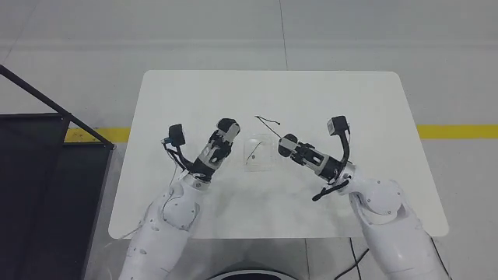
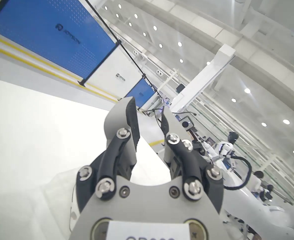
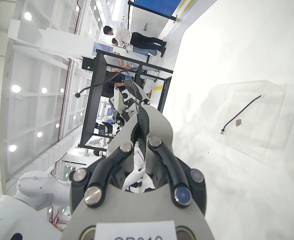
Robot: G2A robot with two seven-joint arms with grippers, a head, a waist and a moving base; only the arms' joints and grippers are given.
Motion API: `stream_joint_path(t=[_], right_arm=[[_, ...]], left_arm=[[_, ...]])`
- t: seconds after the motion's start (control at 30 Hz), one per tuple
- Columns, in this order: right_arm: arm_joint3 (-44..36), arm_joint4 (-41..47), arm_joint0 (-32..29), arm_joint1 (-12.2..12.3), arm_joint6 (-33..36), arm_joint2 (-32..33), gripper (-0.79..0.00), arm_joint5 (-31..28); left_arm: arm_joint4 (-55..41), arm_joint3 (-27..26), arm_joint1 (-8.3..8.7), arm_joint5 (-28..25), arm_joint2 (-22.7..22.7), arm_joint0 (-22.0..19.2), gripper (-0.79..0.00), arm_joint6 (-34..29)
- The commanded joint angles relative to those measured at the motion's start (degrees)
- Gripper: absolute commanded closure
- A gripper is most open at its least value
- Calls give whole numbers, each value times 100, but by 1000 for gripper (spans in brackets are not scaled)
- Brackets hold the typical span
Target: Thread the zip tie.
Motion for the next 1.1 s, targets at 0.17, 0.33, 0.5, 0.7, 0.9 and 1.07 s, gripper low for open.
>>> stream_joint_path(t=[0.17,0.33,0.5,0.7,0.9,1.07], right_arm=[[14,-16,-70,56,244,178,0,-100],[14,-16,-70,56,244,178,0,-100],[14,-16,-70,56,244,178,0,-100],[-20,100,-94,62,324,130,0,-204],[340,744,66,117,1282,203,0,-684],[721,1285,314,154,2120,190,0,-820]], left_arm=[[-79,-174,110,154,-250,-13,-785,-958],[-79,-174,110,154,-250,-13,-785,-958],[-79,-174,110,154,-250,-13,-785,-958],[-1432,-32,109,368,-7,-68,-785,-1722],[-3547,302,162,468,118,-337,-785,-3211],[-4655,452,234,599,17,-451,-785,-4188]])
